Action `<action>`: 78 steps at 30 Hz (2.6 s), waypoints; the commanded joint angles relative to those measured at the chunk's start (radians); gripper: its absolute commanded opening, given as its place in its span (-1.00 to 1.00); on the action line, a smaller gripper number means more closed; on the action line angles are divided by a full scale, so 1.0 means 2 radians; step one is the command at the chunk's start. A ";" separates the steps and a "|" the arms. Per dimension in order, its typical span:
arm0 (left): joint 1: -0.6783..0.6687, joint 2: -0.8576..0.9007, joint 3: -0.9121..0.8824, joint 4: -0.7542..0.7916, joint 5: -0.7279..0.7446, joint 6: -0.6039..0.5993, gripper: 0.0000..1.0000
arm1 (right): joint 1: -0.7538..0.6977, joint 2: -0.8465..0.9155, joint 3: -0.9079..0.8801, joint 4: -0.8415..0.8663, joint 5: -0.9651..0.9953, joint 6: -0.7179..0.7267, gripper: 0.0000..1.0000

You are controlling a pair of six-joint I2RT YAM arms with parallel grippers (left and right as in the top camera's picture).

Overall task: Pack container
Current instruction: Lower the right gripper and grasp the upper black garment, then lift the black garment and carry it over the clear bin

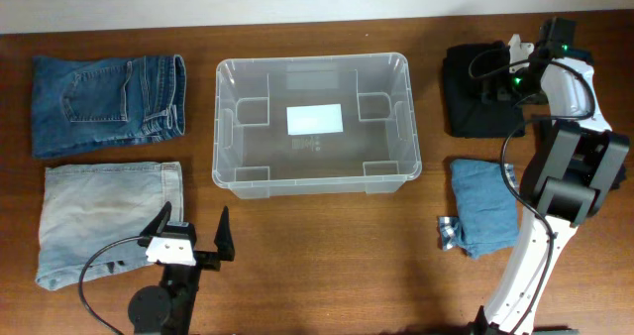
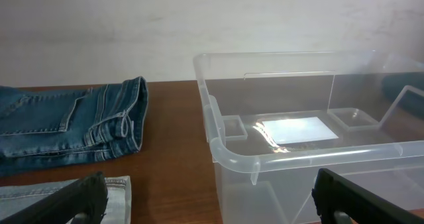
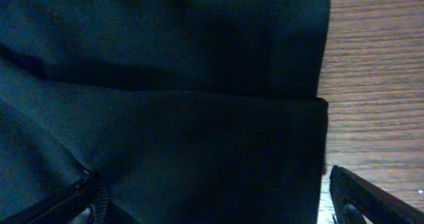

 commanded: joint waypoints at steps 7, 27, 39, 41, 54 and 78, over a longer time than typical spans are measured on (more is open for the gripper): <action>0.003 -0.004 -0.003 -0.001 -0.002 0.008 0.99 | 0.005 0.039 -0.007 -0.009 -0.019 -0.019 0.97; 0.003 -0.004 -0.003 -0.001 -0.002 0.008 0.99 | -0.020 0.066 -0.008 -0.057 -0.115 -0.063 0.97; 0.003 -0.004 -0.003 -0.001 -0.002 0.008 0.99 | -0.020 0.066 -0.008 -0.061 -0.112 -0.063 0.00; 0.003 -0.004 -0.003 -0.001 -0.002 0.008 0.99 | -0.020 0.066 -0.008 -0.061 -0.112 -0.060 -0.16; 0.003 -0.004 -0.003 -0.001 -0.002 0.008 0.99 | -0.022 0.065 0.044 -0.074 -0.142 0.049 -0.92; 0.003 -0.004 -0.003 -0.001 -0.002 0.008 0.99 | -0.011 0.058 0.527 -0.418 -0.475 0.093 -0.93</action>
